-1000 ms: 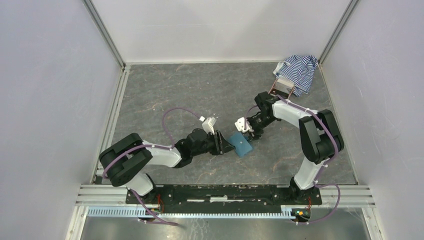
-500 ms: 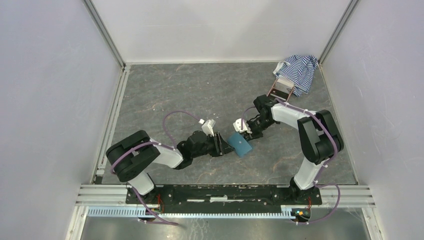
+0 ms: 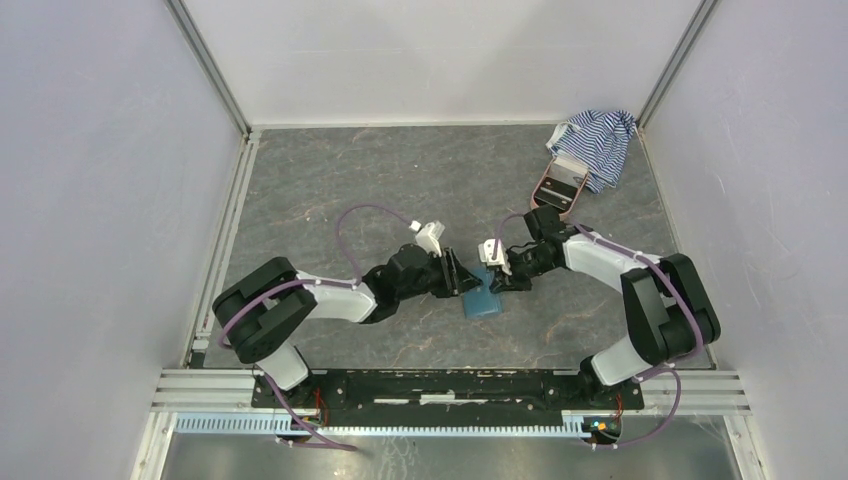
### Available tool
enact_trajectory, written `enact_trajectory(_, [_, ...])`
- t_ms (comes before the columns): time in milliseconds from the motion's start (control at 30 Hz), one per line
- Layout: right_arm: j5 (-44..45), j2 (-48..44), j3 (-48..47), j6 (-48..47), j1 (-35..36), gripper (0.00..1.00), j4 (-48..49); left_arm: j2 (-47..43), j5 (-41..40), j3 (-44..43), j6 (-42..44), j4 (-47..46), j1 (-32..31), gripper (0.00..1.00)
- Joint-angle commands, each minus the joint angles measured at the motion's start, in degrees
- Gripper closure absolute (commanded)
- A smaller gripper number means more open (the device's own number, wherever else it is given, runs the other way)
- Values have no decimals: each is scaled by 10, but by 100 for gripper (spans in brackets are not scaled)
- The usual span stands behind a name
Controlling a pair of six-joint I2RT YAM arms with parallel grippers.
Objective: Put the credit cards into the card holder
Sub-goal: Close the card holder at the center of the board.
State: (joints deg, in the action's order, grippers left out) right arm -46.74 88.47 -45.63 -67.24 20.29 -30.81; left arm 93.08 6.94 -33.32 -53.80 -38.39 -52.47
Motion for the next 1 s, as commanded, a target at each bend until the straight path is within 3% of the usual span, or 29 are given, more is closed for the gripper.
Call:
enact_trajectory(0, [-72, -25, 17, 50, -25, 100, 45, -3, 4, -50, 53, 26, 2, 54])
enact_trajectory(133, [-127, -28, 27, 6, -55, 100, 18, 18, 9, -47, 46, 13, 2, 55])
enact_trajectory(433, [-219, 17, 12, -268, -91, 100, -189, 85, 22, -52, 27, -24, 2, 56])
enact_trajectory(567, [-232, 45, -2, -322, -108, 100, -245, 110, 22, -58, 17, -33, 3, 56])
enact_trajectory(967, [-239, 57, -8, -263, -136, 100, -233, 131, 59, -94, 51, 15, 2, 58])
